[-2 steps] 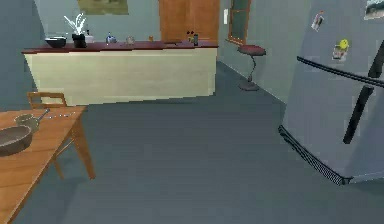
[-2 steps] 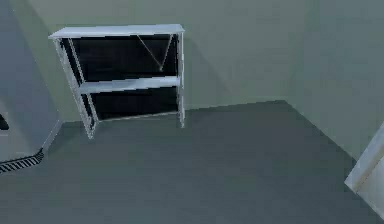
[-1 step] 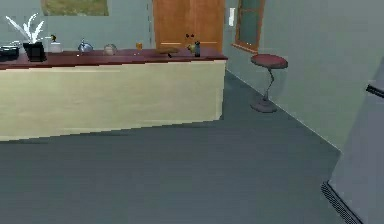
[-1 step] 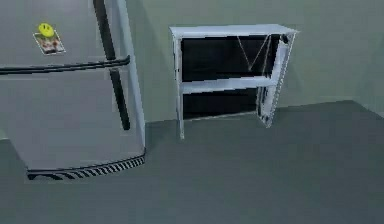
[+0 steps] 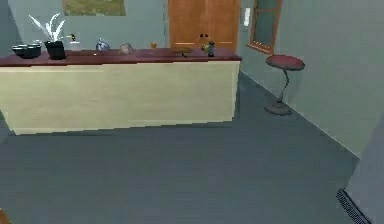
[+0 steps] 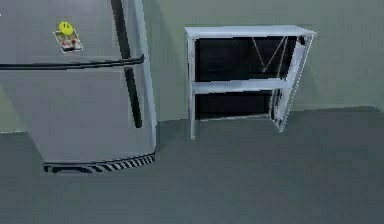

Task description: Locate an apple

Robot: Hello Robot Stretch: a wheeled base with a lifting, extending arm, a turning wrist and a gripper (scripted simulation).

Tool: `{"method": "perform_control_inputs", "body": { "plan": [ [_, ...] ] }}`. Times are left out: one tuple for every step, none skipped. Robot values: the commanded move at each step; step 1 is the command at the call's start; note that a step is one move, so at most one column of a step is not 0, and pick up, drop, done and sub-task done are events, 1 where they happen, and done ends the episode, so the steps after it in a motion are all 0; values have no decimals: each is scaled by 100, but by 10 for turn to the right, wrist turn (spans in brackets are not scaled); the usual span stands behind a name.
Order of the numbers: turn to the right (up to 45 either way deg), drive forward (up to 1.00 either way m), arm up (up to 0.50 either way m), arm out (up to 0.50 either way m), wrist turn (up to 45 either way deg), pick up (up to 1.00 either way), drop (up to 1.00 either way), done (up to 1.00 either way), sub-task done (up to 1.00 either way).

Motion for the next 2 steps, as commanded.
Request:
{"method": "perform_control_inputs", "body": {
  "plan": [
    [0,100,0,0,0,0,0,0,0],
    [0,95,0,0,0,0,0,0,0]
  ]
}}
